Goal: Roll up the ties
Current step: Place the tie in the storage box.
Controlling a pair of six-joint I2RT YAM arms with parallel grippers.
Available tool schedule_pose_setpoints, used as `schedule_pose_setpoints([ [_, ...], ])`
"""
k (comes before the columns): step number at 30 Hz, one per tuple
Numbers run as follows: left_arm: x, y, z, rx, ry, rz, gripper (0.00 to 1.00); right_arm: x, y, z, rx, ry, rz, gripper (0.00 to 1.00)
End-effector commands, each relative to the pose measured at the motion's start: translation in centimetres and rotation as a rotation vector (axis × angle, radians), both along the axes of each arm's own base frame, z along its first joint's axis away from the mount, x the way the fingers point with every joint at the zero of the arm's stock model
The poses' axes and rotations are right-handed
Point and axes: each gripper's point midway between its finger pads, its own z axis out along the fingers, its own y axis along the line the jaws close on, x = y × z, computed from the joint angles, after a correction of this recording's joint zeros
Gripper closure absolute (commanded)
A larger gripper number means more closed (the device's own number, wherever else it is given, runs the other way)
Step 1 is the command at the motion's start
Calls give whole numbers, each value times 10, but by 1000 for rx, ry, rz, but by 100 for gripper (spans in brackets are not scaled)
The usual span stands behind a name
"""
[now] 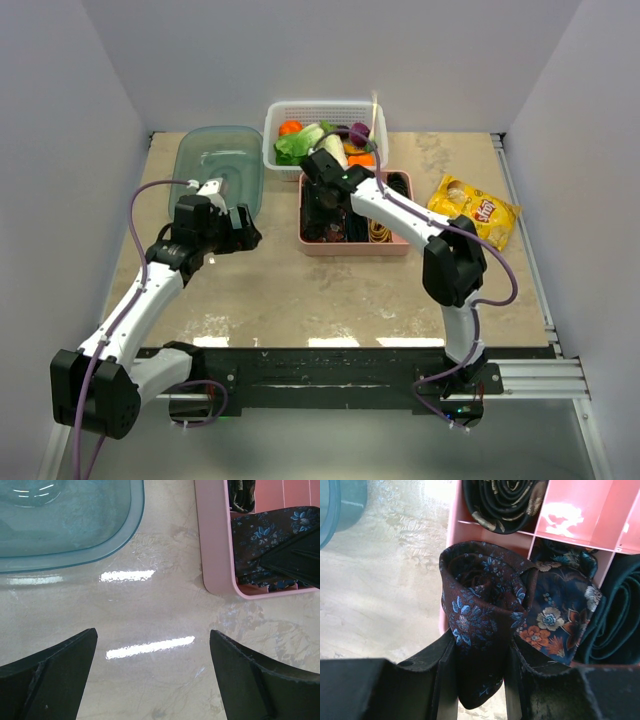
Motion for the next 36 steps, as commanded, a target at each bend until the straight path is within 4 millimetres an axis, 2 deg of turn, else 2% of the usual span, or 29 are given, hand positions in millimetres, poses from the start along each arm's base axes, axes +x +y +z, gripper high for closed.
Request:
schedule_pose_setpoints([
  [1,11,2,21,13,-62,5,0,-1,5,0,-28,9,-14,98],
  [14,11,2,21,11,-65,8,0,-5,20,-34,-86,53,9,99],
  [20,10,2,23,12,-70,9,0,-11,15,-60,-146,94,14,99],
  [23,11,2,22,13,-69,10,0,-13,15,-59,-142,95,18,98],
  [25,11,2,23,13,-70,10,0,-13,17,-50,-125,77,26,97],
  [27,11,3,22,14,-69,11,0,-12,18,-44,-113,66,31,90],
  [29,11,3,23,14,-70,13,0,-12,19,-36,-101,57,35,69],
  [31,11,3,23,14,-72,12,0,-13,20,-32,-95,48,42,60],
  [32,11,3,23,16,-71,14,0,-13,20,-25,-83,39,42,50],
  [36,11,4,22,18,-68,16,0,-14,19,-8,-71,17,41,35],
])
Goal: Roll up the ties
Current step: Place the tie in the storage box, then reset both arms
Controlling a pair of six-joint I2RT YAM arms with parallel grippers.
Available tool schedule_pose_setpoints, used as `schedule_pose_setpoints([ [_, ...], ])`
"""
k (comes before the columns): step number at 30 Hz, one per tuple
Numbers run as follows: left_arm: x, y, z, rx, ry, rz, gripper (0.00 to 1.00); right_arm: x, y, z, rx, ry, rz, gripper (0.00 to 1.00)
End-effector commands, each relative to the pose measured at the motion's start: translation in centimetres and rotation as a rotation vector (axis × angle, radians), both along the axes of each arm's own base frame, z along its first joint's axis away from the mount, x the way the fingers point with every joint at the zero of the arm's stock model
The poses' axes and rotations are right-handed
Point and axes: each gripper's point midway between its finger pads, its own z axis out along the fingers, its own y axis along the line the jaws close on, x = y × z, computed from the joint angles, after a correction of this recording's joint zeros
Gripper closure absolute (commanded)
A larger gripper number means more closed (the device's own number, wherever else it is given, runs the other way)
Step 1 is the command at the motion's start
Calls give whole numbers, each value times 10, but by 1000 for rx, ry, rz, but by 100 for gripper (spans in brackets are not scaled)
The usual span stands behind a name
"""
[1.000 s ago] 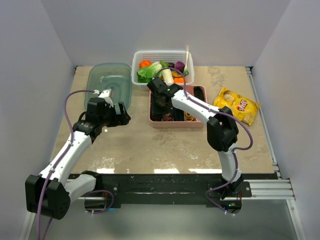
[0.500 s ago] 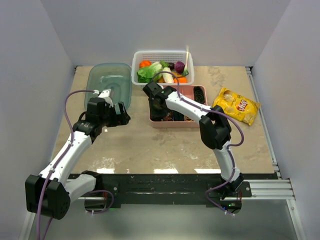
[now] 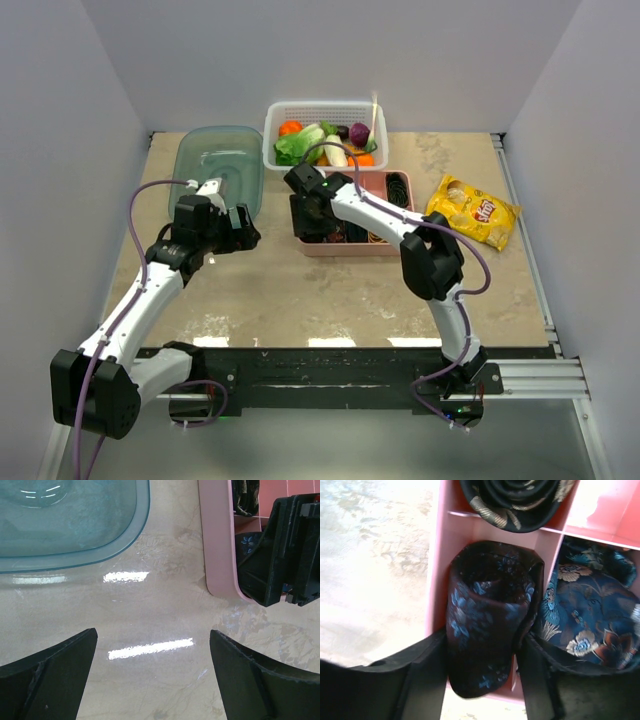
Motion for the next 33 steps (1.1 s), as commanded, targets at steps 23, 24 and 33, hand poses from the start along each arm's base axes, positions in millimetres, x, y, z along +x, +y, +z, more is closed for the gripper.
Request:
schedule_pose_setpoints([
  [23,5,0,73,-34,-142,11,0,-34,-51,239,334,-491,-15,1],
  [24,4,0,79,-43,-148,19,0,-37,-58,246,346,-516,-25,1],
  [33,-19,-1,143,-216,-290,88,0,-102,-144,301,518,-776,-99,1],
])
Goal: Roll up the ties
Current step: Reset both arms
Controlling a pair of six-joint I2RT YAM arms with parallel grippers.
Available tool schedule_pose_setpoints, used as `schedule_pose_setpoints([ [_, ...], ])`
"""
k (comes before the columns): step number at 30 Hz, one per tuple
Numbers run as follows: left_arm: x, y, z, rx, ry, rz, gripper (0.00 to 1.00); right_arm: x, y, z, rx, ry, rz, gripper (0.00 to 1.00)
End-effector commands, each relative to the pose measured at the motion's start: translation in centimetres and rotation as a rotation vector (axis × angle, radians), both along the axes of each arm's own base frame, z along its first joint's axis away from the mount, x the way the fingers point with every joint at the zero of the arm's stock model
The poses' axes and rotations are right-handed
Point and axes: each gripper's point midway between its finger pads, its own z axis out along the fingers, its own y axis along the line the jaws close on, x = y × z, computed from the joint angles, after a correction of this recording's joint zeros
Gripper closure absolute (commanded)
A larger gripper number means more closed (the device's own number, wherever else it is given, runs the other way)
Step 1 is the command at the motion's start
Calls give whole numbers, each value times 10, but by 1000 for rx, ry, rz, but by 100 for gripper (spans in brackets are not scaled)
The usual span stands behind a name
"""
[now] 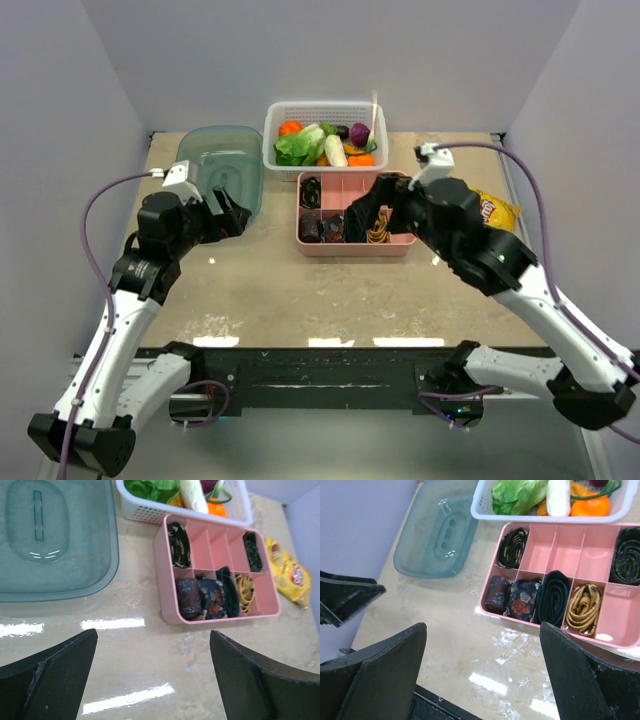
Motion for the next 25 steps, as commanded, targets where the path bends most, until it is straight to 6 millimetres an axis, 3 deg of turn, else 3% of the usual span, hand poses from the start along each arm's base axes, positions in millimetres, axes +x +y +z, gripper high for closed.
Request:
schedule_pose_setpoints([
  [1,-13,-1,41,-130,-81,44,0,-16,-32,11,75,-116,-59,1],
  [3,-19,-4,47,-179,-83,47,0,-30,-47,20,122,-148,-68,1],
  [9,-41,-1,50,-236,-91,65,0,-56,-75,7,131,-149,-78,1],
  [13,-56,8,46,-230,-105,93,0,-69,-96,-23,70,-132,-98,1],
  [17,-65,14,49,-222,-148,102,0,-85,-114,-38,78,-155,-95,1],
  [22,-61,20,52,-218,-181,136,0,-81,-131,-73,85,-157,-199,1],
  [24,-53,23,50,-204,-184,160,0,-78,-135,-82,65,-194,-211,1],
  [25,-49,27,50,-194,-189,186,0,-73,-136,-75,44,-255,-207,1],
])
